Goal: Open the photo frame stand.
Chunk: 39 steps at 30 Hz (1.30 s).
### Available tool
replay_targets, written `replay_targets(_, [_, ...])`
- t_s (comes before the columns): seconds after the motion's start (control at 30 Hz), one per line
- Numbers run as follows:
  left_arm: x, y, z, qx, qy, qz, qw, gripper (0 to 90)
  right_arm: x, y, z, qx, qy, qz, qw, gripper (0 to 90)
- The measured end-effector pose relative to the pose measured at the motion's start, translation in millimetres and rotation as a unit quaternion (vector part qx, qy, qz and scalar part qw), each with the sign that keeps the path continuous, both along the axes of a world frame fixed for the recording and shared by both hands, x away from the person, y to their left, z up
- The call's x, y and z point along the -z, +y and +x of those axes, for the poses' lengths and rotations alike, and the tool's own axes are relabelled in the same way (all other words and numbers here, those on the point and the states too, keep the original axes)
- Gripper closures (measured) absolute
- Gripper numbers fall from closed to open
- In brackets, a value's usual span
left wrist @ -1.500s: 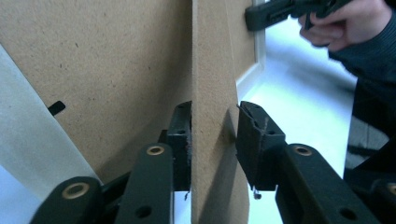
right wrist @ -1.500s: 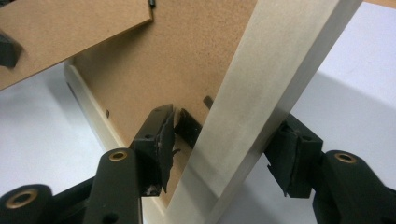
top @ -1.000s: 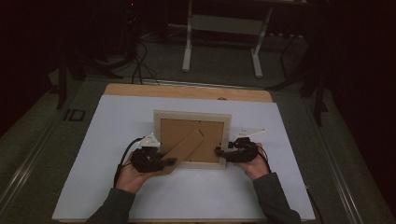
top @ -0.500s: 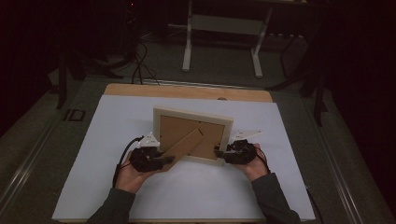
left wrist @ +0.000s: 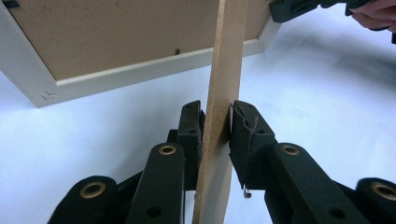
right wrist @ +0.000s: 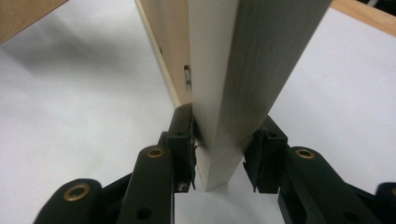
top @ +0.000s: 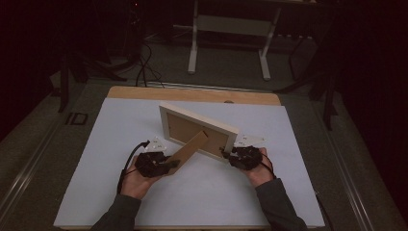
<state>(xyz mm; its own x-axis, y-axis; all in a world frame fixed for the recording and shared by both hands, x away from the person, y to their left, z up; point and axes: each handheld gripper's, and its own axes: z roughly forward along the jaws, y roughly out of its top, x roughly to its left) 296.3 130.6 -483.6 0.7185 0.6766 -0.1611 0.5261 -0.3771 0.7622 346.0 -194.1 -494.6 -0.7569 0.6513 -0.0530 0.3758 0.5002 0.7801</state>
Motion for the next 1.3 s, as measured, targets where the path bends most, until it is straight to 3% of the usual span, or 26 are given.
replay_targets(0.23, [6.9, 4.4, 3.4, -0.014, 0.002, 0.006, 0.9999, 72.8, 1.0, 8.6, -4.8, 0.007, -0.026, -0.017, 0.9995, 66.6])
replay_targets(0.43, [8.9, 5.1, 4.4, -0.023, -0.008, 0.015, 0.9996, 71.1, 2.0, 13.0, -6.8, 0.016, -0.036, -0.021, 0.9990, 66.6])
replay_targets(0.67, [11.4, 4.7, 3.3, -0.012, -0.007, 0.020, 0.9997, 69.3, 2.4, 14.2, -8.7, 0.016, -0.040, -0.024, 0.9988, 66.7])
replay_targets(0.87, [11.0, 1.8, 0.9, 0.008, -0.009, 0.011, 0.9999, 62.0, 2.3, 15.1, -12.6, 0.000, -0.044, -0.030, 0.9986, 66.1])
replay_targets(1.2, [9.0, 5.5, 0.2, 0.007, -0.010, -0.001, 0.9999, 59.5, 3.1, 17.0, -17.8, -0.012, -0.051, -0.039, 0.9978, 65.8])
replay_targets(1.27, [8.9, 5.6, 0.1, 0.006, -0.010, -0.001, 0.9999, 59.5, 3.2, 16.6, -17.8, -0.015, -0.051, -0.037, 0.9979, 65.5])
replay_targets(1.3, [8.3, 5.7, -0.4, 0.007, -0.011, -0.005, 0.9999, 59.5, 3.2, 14.9, -17.4, -0.020, -0.040, -0.025, 0.9987, 64.5])
